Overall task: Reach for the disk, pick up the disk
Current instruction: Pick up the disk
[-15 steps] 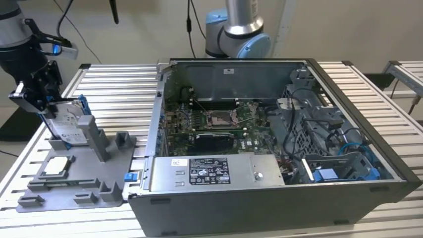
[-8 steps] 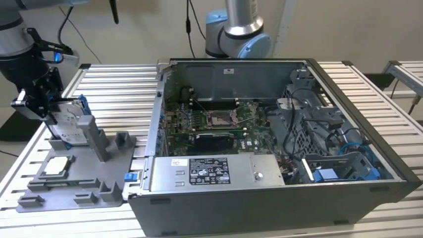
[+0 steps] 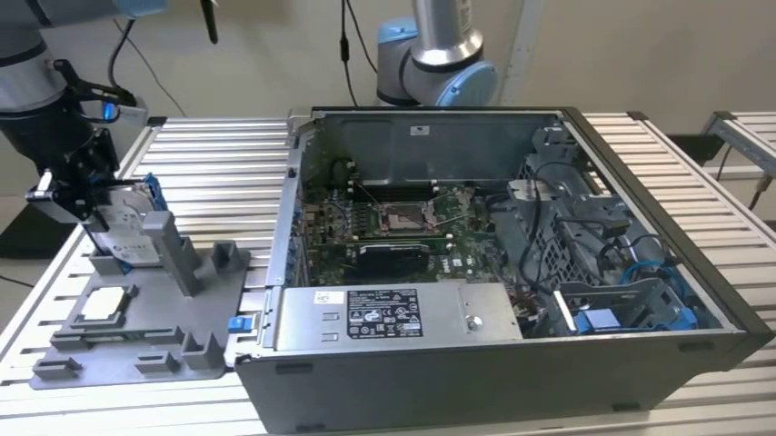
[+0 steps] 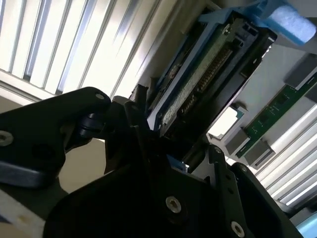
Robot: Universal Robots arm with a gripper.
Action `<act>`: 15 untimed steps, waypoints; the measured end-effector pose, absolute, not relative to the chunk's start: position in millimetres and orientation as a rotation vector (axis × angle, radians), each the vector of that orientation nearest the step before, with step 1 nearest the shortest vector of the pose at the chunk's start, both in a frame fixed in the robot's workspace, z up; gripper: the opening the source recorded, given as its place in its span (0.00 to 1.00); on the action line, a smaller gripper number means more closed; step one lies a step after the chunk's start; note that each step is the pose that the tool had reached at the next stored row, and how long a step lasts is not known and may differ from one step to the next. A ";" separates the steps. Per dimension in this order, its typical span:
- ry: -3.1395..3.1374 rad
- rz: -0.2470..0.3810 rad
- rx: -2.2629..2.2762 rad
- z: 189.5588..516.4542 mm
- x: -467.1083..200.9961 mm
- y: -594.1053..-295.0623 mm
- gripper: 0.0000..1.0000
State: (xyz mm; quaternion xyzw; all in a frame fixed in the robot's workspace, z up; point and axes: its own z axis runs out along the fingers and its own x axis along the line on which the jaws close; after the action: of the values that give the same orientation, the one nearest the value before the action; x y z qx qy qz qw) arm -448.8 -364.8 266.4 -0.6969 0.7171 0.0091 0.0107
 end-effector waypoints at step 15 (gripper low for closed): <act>2.237 0.029 -2.175 266.3 -448.8 -364.8 0.00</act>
State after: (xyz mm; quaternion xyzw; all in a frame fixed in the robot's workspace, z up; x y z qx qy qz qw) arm -448.8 -364.8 266.3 -0.6970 0.7170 0.0092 0.0107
